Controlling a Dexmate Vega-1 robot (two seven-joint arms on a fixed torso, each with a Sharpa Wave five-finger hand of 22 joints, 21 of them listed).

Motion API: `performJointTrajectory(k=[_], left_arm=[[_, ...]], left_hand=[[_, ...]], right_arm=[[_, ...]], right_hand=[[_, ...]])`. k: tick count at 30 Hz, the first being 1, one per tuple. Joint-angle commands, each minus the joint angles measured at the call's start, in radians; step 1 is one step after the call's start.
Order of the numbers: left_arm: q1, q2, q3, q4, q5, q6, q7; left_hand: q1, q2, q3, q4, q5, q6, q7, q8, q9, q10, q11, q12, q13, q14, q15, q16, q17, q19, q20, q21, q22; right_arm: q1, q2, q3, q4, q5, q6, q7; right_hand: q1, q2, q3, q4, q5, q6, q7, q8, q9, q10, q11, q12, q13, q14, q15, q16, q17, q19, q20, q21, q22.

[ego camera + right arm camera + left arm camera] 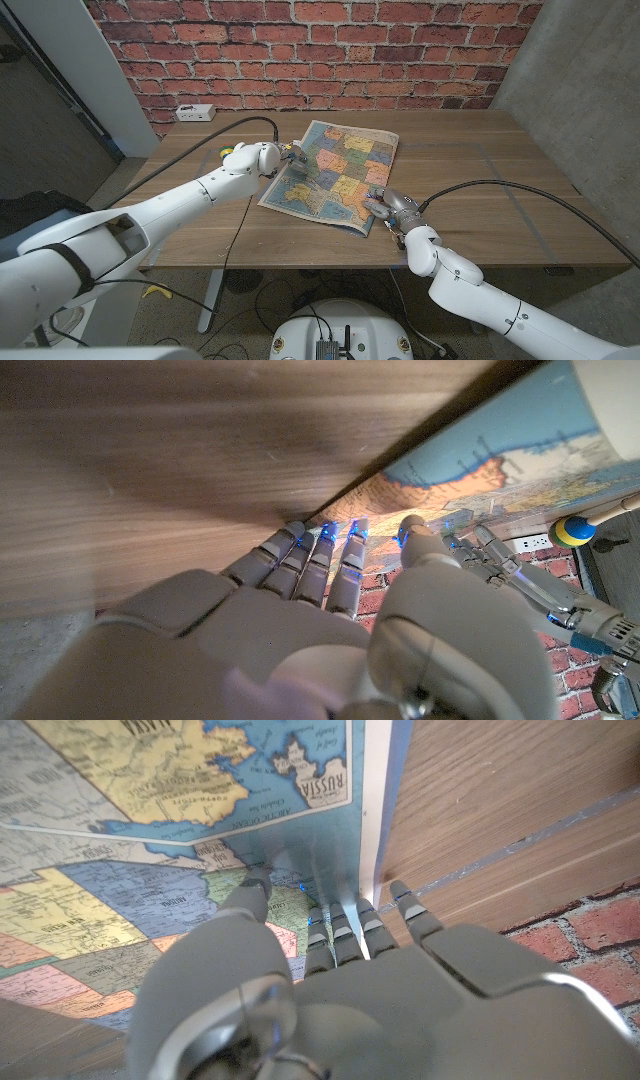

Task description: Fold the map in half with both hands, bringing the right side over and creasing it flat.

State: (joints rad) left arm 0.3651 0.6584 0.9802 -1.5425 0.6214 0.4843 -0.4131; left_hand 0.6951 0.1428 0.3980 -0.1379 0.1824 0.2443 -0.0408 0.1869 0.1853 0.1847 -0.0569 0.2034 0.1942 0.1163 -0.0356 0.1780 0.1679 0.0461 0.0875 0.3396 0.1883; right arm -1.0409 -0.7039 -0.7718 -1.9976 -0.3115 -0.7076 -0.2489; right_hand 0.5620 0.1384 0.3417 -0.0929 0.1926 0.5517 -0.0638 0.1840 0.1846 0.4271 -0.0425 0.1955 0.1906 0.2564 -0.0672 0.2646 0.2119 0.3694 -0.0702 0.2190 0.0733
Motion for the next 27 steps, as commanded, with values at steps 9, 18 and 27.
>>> performJointTrajectory(k=[9,18,27], left_arm=[[0.023,0.023,-0.008,-0.057,0.018,0.029,-0.008],[0.036,0.035,-0.018,-0.082,0.024,0.034,-0.006],[0.076,0.059,-0.056,-0.127,0.018,0.037,0.044]], left_hand=[[0.001,0.004,-0.005,-0.001,-0.002,0.002,-0.004,0.004,0.003,0.002,-0.002,0.006,0.002,-0.003,-0.005,0.0,-0.001,0.006,0.002,-0.004,0.005],[0.002,0.005,-0.006,-0.001,-0.002,0.003,-0.003,0.005,0.003,0.002,-0.002,0.006,0.002,-0.002,-0.006,0.001,-0.001,0.007,0.002,-0.005,0.005],[0.001,0.004,-0.008,-0.001,-0.002,0.002,-0.003,0.004,0.003,0.004,-0.002,0.007,0.002,0.001,-0.005,0.002,-0.001,0.008,0.006,-0.006,0.005]], right_arm=[[-0.037,0.006,0.096,-0.009,0.02,0.232,-0.247],[-0.074,0.051,0.177,0.016,0.015,0.332,-0.397],[-0.073,0.073,0.226,0.041,0.002,0.385,-0.458]], right_hand=[[-0.026,0.012,-0.001,0.024,0.007,0.019,0.005,0.012,0.003,0.017,0.005,0.011,0.002,0.051,-0.048,-0.001,0.003,0.045,0.037,0.001,0.107],[-0.044,0.012,-0.009,0.037,0.008,0.034,0.012,0.016,0.002,0.027,0.006,0.013,0.002,0.062,-0.047,-0.001,0.002,0.052,0.041,0.002,0.107],[-0.061,0.015,-0.015,0.05,0.009,0.034,0.012,0.014,0.002,0.03,0.011,0.012,0.002,0.067,-0.043,-0.003,0.003,0.051,0.047,0.001,0.107]])
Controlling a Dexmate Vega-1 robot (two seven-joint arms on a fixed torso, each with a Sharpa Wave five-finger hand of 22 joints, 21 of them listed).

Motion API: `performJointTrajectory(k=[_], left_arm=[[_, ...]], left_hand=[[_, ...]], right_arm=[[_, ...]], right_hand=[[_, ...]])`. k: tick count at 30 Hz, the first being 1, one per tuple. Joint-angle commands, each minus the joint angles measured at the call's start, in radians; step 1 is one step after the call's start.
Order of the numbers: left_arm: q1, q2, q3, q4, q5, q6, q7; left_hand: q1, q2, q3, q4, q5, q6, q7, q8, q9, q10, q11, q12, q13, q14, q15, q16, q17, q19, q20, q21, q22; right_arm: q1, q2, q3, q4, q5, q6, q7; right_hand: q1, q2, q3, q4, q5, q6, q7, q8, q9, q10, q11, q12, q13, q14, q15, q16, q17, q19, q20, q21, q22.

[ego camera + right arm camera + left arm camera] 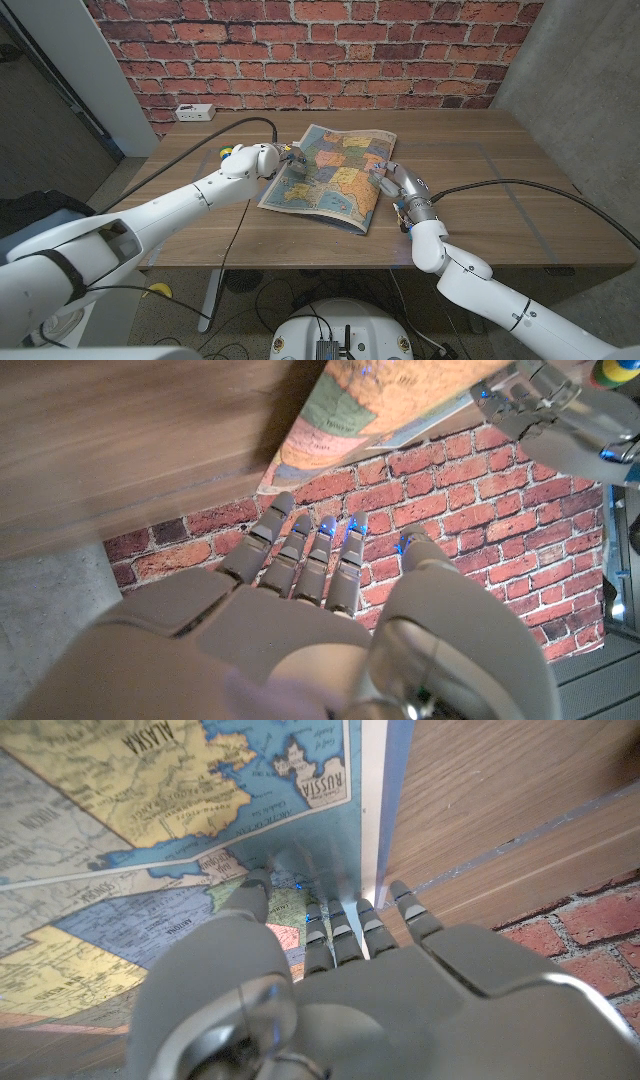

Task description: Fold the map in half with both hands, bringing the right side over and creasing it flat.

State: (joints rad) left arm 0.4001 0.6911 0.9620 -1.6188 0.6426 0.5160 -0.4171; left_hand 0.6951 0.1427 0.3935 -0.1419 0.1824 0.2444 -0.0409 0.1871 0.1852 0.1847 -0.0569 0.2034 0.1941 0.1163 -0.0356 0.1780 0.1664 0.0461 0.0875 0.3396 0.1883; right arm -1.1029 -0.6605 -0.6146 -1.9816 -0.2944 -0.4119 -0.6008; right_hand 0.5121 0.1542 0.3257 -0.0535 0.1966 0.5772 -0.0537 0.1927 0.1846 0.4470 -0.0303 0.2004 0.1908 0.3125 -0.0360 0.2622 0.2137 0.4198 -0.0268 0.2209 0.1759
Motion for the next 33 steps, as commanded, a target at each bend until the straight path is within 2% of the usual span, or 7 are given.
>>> performJointTrajectory(k=[1,7,10,15,23,27,33], left_arm=[[0.051,0.03,-0.047,-0.058,-0.01,0.001,0.062],[0.123,0.053,-0.132,-0.099,-0.081,-0.048,0.188],[0.172,0.062,-0.196,-0.109,-0.157,-0.11,0.275],[0.251,0.07,-0.292,-0.1,-0.269,-0.261,0.442],[0.345,0.053,-0.388,-0.048,-0.37,-0.504,0.674],[0.374,0.04,-0.422,-0.021,-0.422,-0.598,0.725],[0.4,0.018,-0.462,0.038,-0.537,-0.744,0.721]], left_hand=[[0.001,0.005,-0.003,0.003,-0.002,0.002,-0.003,0.004,0.003,0.005,0.0,0.007,0.002,0.003,-0.005,0.002,0.0,0.009,0.006,-0.006,0.005],[-0.006,0.005,-0.006,0.008,-0.003,-0.007,-0.005,0.001,0.004,0.008,-0.002,0.008,0.002,0.02,-0.005,0.008,0.001,0.012,0.006,-0.005,0.006],[-0.029,0.014,-0.011,0.027,-0.005,-0.024,-0.008,-0.004,0.004,0.01,0.0,0.009,0.002,0.03,-0.003,0.012,0.006,0.017,0.012,-0.005,0.006],[-0.066,0.032,-0.015,0.058,-0.008,-0.051,-0.005,-0.009,0.003,-0.002,0.02,0.004,0.003,0.039,0.004,0.015,0.011,0.022,0.021,-0.004,0.007],[-0.134,0.035,-0.024,0.107,-0.008,-0.096,-0.017,-0.014,0.001,-0.026,0.04,-0.003,0.002,0.05,0.016,0.015,0.014,0.033,0.03,-0.002,0.009],[-0.158,0.03,-0.029,0.122,-0.008,-0.115,-0.024,-0.015,0.0,-0.043,0.045,-0.008,0.002,0.038,0.023,0.01,0.014,0.036,0.031,-0.002,0.01],[-0.192,0.021,-0.039,0.14,-0.01,-0.142,-0.038,-0.017,-0.003,-0.066,0.044,-0.013,0.001,0.018,0.031,0.003,0.013,0.034,0.033,-0.005,0.009]], right_arm=[[-0.01,0.029,0.073,0.028,-0.015,0.093,-0.105],[-0.001,0.038,0.088,0.051,-0.013,0.122,-0.11],[0.003,0.042,0.099,0.064,0.003,0.147,-0.105],[0.011,0.05,0.111,0.083,0.024,0.172,-0.096],[0.022,0.065,0.142,0.117,0.083,0.254,-0.086],[0.029,0.069,0.155,0.132,0.114,0.301,-0.072],[0.038,0.084,0.182,0.168,0.191,0.41,-0.041]], right_hand=[[-0.013,-0.001,0.001,0.012,0.005,0.008,0.003,0.005,0.002,0.01,-0.001,0.007,0.001,0.011,-0.074,-0.001,0.001,0.0,0.004,-0.001,0.005],[-0.018,0.0,-0.001,0.016,0.006,0.008,0.003,0.004,0.002,0.01,-0.001,0.006,0.001,0.012,-0.072,-0.002,0.0,-0.001,0.006,-0.002,0.005],[-0.022,0.0,-0.002,0.019,0.006,0.008,0.004,0.003,0.002,0.008,0.003,0.004,0.001,0.012,-0.07,-0.004,0.0,-0.001,0.008,-0.003,0.005],[-0.031,-0.002,-0.005,0.024,0.007,0.0,0.007,0.0,0.001,0.004,0.009,0.002,0.001,0.01,-0.064,-0.007,-0.001,-0.004,0.011,-0.004,0.005],[-0.064,-0.016,-0.022,0.041,0.006,-0.031,0.013,-0.01,0.001,-0.019,0.03,-0.007,0.001,-0.003,-0.043,-0.02,-0.002,-0.018,0.024,-0.011,0.005],[-0.079,-0.022,-0.03,0.048,0.007,-0.05,0.014,-0.014,0.001,-0.029,0.035,-0.01,0.001,-0.008,-0.038,-0.025,-0.002,-0.026,0.028,-0.014,0.005],[-0.11,-0.038,-0.047,0.06,0.008,-0.081,0.013,-0.018,0.001,-0.056,0.05,-0.016,0.001,-0.021,-0.024,-0.035,-0.003,-0.038,0.032,-0.018,0.005]])
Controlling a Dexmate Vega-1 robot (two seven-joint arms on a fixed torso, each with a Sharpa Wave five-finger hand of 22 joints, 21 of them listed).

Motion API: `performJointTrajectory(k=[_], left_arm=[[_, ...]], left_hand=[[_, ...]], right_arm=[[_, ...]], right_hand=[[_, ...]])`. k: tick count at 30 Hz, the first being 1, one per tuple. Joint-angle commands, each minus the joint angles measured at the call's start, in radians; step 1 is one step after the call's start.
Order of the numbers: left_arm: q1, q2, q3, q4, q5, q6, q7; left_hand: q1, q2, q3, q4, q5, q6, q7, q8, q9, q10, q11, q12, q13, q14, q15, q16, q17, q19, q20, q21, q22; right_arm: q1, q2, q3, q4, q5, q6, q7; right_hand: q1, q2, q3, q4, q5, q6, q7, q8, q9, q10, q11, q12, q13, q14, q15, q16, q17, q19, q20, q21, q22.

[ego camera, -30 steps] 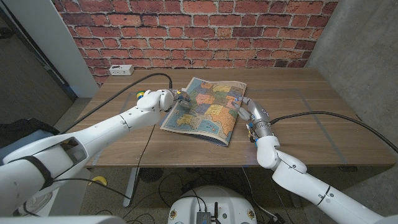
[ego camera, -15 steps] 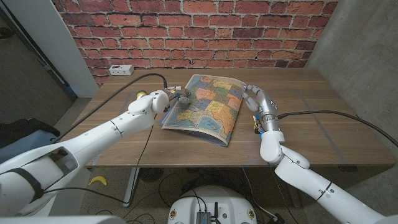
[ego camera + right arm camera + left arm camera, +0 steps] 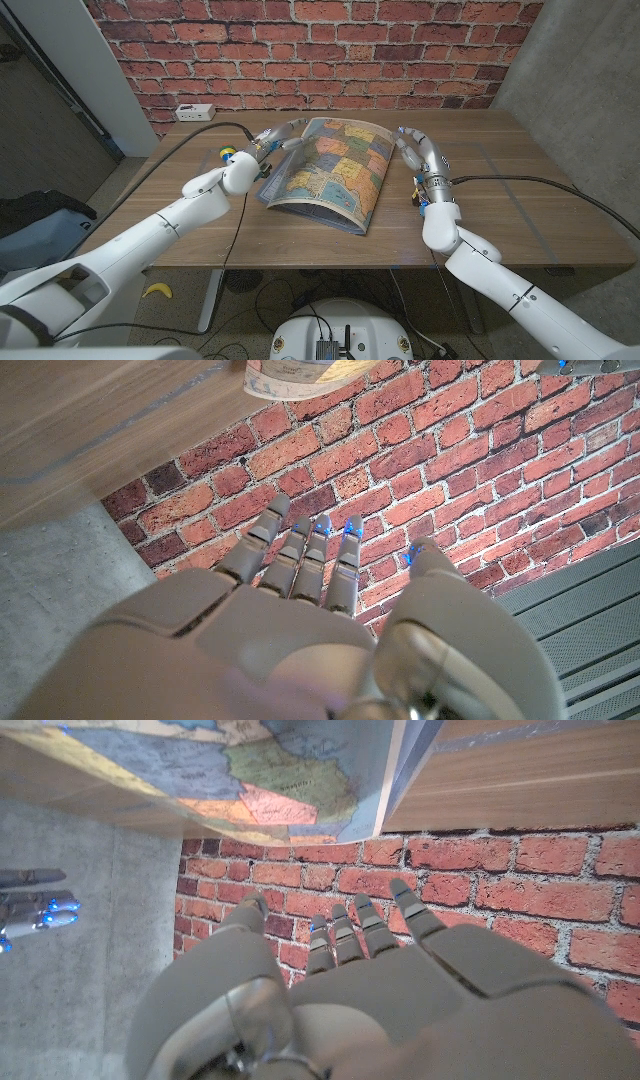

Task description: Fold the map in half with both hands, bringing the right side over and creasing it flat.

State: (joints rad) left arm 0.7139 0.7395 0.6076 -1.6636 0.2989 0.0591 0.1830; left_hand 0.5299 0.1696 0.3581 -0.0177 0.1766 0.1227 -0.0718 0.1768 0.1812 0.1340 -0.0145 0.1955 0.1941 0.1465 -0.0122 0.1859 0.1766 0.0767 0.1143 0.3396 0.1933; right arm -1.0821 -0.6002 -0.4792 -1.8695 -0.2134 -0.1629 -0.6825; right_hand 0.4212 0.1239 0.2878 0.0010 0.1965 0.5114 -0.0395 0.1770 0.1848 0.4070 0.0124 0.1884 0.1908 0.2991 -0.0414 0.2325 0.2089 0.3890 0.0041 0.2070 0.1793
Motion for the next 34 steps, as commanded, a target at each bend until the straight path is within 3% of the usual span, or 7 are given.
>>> performJointTrajectory(k=[1,15,21,31,34], left_arm=[[0.09,-0.033,-0.113,0.09,-0.21,-0.306,0.116],[0.137,-0.049,-0.182,0.173,-0.378,-0.491,0.042],[0.153,-0.038,-0.212,0.219,-0.479,-0.567,-0.04],[0.191,-0.021,-0.255,0.256,-0.592,-0.61,-0.124],[0.203,-0.022,-0.265,0.258,-0.62,-0.599,-0.133]], left_hand=[[-0.031,-0.008,-0.005,0.017,-0.005,-0.023,-0.009,-0.006,0.001,-0.015,0.005,-0.004,0.001,-0.015,0.009,-0.005,0.003,0.002,0.008,-0.006,0.004],[-0.094,-0.02,-0.024,0.048,-0.001,-0.065,-0.036,-0.005,-0.004,-0.076,-0.005,-0.014,-0.004,-0.072,0.014,-0.014,0.001,-0.01,0.005,-0.017,0.003],[-0.104,-0.022,-0.027,0.053,0.0,-0.07,-0.038,-0.004,-0.004,-0.081,-0.003,-0.013,-0.005,-0.079,0.012,-0.014,0.001,-0.013,0.001,-0.019,0.003],[-0.121,-0.025,-0.033,0.061,0.002,-0.072,-0.038,-0.002,-0.005,-0.08,0.0,-0.009,-0.006,-0.083,0.01,-0.011,0.0,-0.017,-0.001,-0.023,0.003],[-0.127,-0.026,-0.035,0.064,0.002,-0.078,-0.036,-0.004,-0.005,-0.083,0.001,-0.009,-0.006,-0.085,0.01,-0.011,0.0,-0.018,0.0,-0.024,0.003]], right_arm=[[0.019,0.021,0.049,0.062,0.117,0.178,0.048],[0.015,0.064,0.099,0.103,0.258,0.338,0.108],[0.005,0.083,0.124,0.112,0.316,0.42,0.133],[-0.04,0.141,0.182,0.083,0.302,0.438,0.034],[-0.021,0.172,0.163,0.117,0.304,0.518,0.047]], right_hand=[[-0.023,-0.01,-0.011,0.007,0.009,-0.024,-0.002,-0.004,0.0,-0.018,0.009,-0.004,0.002,-0.012,-0.016,-0.007,0.002,-0.008,0.001,-0.004,0.002],[-0.067,-0.031,-0.033,0.019,0.02,-0.097,-0.004,-0.008,0.0,-0.072,0.035,-0.01,0.002,-0.023,0.006,-0.018,0.0,-0.015,0.006,-0.004,0.002],[-0.082,-0.038,-0.041,0.024,0.023,-0.115,-0.002,-0.006,0.0,-0.083,0.04,-0.009,0.002,-0.027,0.016,-0.021,-0.001,-0.013,0.017,-0.003,0.002],[-0.105,-0.045,-0.05,0.029,0.031,-0.106,0.018,0.009,0.0,-0.062,0.061,0.006,0.002,-0.009,0.029,-0.017,-0.003,-0.004,0.045,0.0,0.001],[-0.108,-0.044,-0.05,0.03,0.032,-0.102,0.023,0.011,0.0,-0.059,0.063,0.007,0.002,-0.008,0.031,-0.018,-0.003,-0.008,0.048,-0.002,0.001]])
